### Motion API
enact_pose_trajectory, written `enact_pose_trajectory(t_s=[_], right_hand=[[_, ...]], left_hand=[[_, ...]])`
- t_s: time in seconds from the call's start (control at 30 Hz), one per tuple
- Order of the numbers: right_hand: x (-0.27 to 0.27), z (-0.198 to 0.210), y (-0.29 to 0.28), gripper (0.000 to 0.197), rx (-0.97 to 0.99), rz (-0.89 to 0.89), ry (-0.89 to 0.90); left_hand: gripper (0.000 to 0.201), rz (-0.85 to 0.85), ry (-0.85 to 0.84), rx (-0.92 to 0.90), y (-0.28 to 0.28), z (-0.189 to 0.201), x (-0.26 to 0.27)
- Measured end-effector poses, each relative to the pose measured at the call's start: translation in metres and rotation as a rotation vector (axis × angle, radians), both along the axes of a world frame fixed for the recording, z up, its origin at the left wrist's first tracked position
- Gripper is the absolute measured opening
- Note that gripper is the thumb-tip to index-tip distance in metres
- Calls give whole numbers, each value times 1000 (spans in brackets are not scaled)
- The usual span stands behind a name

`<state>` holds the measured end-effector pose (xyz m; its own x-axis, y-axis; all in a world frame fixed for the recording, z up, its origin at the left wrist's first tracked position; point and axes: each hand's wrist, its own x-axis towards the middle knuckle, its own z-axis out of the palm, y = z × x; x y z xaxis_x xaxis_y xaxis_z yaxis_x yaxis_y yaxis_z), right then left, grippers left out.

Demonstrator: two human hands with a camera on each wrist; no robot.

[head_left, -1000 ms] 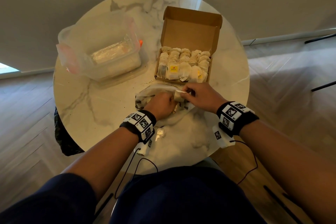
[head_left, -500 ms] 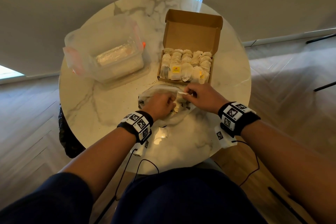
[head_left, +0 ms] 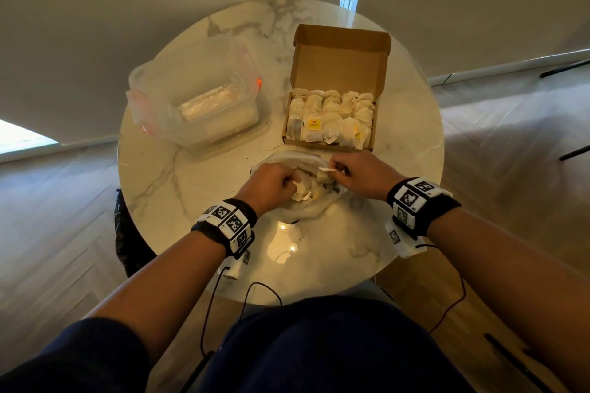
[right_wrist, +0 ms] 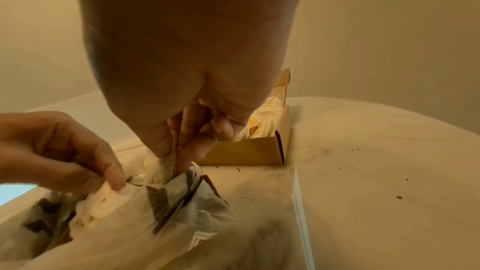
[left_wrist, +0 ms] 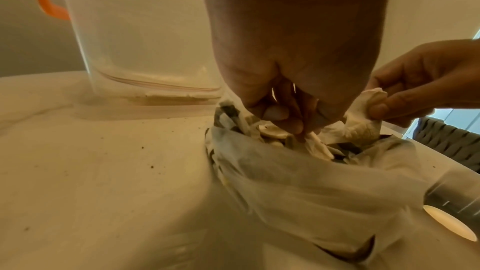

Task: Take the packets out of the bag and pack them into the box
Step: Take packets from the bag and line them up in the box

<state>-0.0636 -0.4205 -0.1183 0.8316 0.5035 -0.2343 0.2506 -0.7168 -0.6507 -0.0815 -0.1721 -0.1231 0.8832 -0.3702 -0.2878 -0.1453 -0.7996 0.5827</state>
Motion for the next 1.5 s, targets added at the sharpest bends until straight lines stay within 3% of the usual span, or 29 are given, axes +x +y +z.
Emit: enact_pose_trajectory(t_s=[0.27,0.67,1.0,1.3,1.5], right_hand=[[-1,5,4,11,6,2,3],[-6,6,8,8,7,-10,17],[-6,6,9,9,2,1,10],[7,13,18,11,35,10,-69],[13,17,30,16,51,33,-85]], left_hand=[[20,-89,-72,31,8,0,-5],[18,-261,22,95,13,-1,-7],[20,-236,5,46,16,-3,-7],[19,-235,-145,-75,14,18,5],[18,-81,-133,-140,2,31,9]])
